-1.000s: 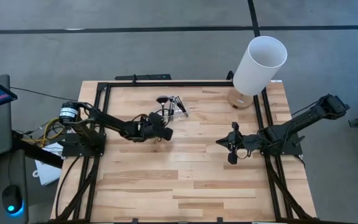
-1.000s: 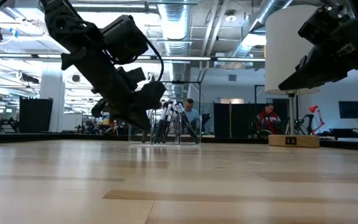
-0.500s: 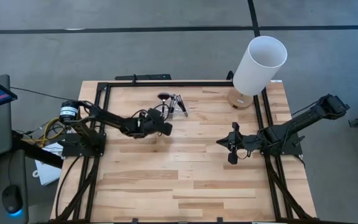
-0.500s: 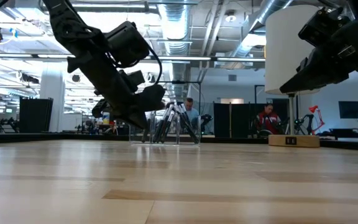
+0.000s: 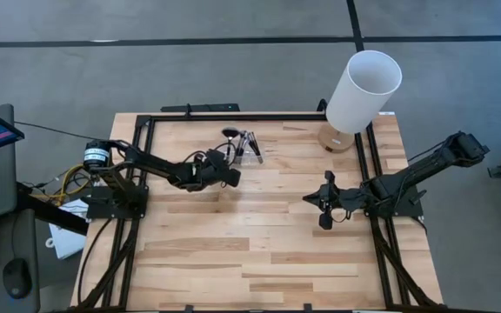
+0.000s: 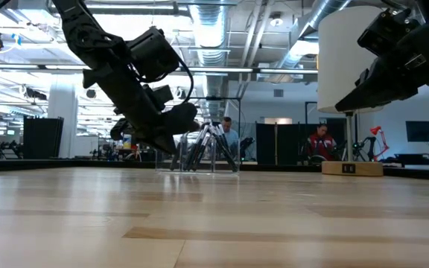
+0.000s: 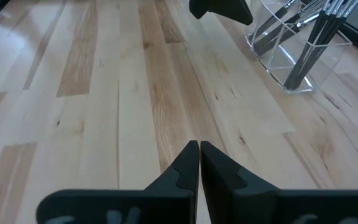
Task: Pick & Place Makeup Supplies
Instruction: Adjust the transparent organizer
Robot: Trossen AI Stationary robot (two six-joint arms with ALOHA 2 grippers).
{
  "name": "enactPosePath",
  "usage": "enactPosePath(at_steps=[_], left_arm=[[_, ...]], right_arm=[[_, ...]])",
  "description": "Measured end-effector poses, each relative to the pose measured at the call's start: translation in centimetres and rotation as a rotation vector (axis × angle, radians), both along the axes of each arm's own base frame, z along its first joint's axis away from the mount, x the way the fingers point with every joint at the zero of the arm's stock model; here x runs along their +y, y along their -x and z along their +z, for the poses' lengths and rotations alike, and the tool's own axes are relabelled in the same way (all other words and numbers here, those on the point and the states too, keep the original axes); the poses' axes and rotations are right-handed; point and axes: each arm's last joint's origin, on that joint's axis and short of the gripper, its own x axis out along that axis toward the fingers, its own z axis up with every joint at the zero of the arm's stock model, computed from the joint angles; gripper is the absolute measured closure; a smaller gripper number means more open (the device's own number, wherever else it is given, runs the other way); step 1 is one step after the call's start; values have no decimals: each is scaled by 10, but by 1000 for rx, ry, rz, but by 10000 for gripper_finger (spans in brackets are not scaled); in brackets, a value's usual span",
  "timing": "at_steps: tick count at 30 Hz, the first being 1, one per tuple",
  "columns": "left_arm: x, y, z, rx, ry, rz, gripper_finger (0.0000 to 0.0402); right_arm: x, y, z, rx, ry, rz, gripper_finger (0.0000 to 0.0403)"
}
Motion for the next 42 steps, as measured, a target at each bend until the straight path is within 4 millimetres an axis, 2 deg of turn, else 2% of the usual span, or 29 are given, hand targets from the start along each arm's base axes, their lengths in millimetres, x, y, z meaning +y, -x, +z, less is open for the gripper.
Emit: enactPosePath(at_steps=[5,9,20,25,28,33,37,42], left_arm=[[2,0,0,0,-4,10,358],[-4,-1,0,-6,22,-29,358],[-37,-7,4,-96,48,-109,358],[-51,-12,11,-191,23,-141,358],[-61,-16,18,-247,-35,-168,358],[-72,-21,36,-347,-121,-234,358],[-75,-17,58,-392,-136,-321,358],[-95,-6,85,-442,-164,-456,358]], right_arm=[[0,0,0,0,0,0,395],[0,0,0,0,0,0,395],[0,0,0,1,2,-4,395],[-3,-8,3,-114,-42,-34,395],[-9,-18,1,-186,-69,-58,395],[-24,-43,2,-173,-57,-58,395],[-38,-66,1,-141,-30,-83,395],[-55,-92,-5,-151,-49,-112,395]])
